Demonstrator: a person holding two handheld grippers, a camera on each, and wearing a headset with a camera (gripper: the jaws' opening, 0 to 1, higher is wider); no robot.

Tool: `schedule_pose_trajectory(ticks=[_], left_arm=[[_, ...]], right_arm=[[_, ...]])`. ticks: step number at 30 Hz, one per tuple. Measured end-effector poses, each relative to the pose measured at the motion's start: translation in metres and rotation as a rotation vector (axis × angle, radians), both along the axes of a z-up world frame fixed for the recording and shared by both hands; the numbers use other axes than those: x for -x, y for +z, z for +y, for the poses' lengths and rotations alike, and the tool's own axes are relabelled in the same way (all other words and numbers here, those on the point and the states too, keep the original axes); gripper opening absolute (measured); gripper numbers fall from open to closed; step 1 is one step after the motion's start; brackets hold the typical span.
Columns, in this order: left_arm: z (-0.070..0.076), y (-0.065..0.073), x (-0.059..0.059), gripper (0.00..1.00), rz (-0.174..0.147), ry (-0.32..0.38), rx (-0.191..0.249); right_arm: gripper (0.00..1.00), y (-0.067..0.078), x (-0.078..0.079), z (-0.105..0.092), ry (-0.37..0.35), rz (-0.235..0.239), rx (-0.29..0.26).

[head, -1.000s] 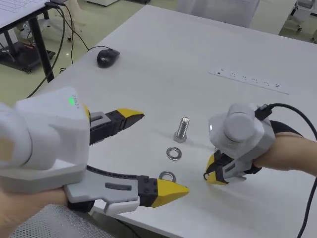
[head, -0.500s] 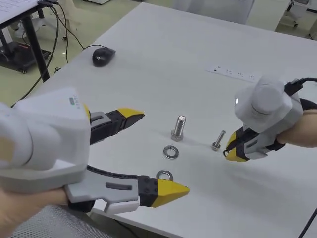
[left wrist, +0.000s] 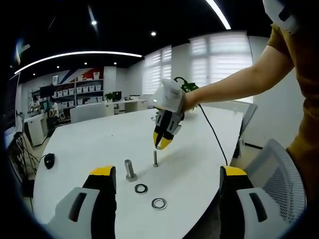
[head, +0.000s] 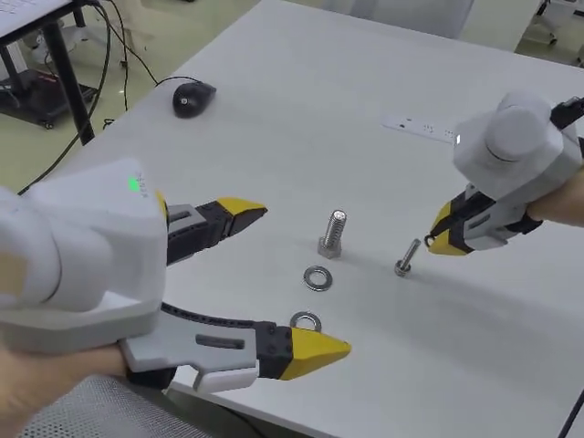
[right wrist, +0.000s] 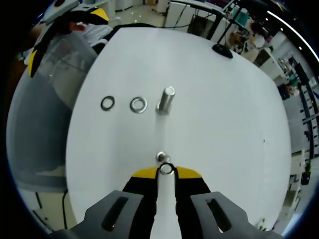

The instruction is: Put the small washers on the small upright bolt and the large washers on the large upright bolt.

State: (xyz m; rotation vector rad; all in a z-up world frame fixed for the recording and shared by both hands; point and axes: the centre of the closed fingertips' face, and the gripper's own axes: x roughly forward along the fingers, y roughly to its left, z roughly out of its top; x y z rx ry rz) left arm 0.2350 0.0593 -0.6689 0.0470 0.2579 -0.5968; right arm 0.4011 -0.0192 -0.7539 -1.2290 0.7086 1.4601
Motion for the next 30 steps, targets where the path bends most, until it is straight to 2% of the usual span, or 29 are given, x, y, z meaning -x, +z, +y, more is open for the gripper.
schedule_pose_trajectory(ticks=[16, 23, 30], left_arm=[[0.005, -0.003, -0.002, 0.85, 0.006, 0.012, 0.008], [0.003, 0.002, -0.003, 0.85, -0.004, 0.007, 0.007], [0.001, 0.002, -0.004, 0.85, 0.001, 0.003, 0.006]], right_arm=[[0.12, -0.010, 0.001, 0.011, 0.051, 0.004, 0.026], [0.12, -0.023, 0.000, 0.011, 0.071, 0.007, 0.046], [0.13, -0.038, -0.002, 0.011, 0.085, 0.014, 0.050]])
